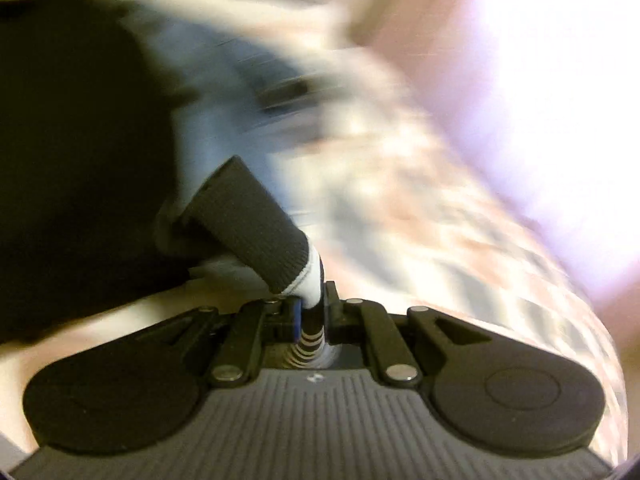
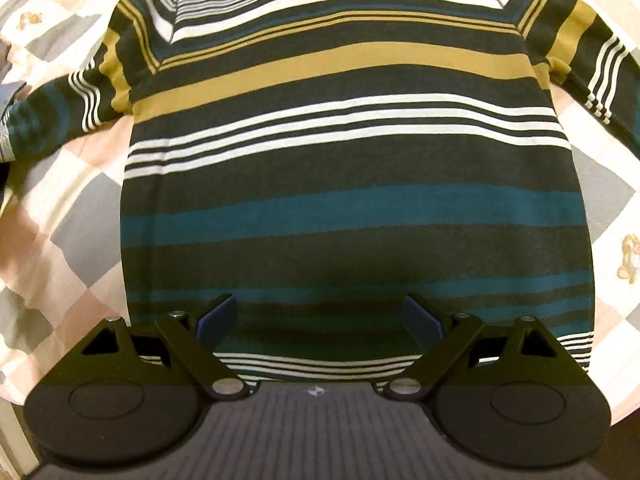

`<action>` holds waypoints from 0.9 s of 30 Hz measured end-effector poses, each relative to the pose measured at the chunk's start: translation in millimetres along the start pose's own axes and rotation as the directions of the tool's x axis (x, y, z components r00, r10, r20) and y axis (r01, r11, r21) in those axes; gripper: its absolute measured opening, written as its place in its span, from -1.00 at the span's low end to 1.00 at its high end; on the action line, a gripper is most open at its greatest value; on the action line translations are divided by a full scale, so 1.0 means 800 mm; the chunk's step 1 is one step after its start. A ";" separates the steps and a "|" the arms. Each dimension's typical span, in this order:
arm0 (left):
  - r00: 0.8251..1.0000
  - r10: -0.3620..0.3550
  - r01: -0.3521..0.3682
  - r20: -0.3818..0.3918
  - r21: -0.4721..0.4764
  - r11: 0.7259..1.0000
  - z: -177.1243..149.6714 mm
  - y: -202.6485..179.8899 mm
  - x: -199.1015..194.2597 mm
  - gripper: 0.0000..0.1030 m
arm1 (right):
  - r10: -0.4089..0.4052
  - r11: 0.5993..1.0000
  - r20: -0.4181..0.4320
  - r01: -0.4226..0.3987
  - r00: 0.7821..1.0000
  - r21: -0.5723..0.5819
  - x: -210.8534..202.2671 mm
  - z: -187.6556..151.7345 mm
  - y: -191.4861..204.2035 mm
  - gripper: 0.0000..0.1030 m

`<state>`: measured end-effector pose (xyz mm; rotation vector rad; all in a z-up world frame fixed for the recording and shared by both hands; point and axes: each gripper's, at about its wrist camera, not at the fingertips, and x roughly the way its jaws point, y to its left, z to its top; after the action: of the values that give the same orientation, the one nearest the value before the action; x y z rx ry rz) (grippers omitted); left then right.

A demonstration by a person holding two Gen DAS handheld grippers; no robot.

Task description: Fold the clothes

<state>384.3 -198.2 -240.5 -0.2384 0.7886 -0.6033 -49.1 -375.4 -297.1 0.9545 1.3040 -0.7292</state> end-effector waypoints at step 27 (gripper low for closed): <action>0.931 -0.077 0.192 -0.356 0.301 0.934 -0.211 -0.204 -0.055 -0.45 | 0.354 0.898 0.450 -0.432 0.820 0.081 0.013 0.139 -0.291 0.32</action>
<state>169.6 -300.9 -262.7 0.1281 0.9918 -0.9144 -201.5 -578.0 -345.7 1.0954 0.6309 -0.6849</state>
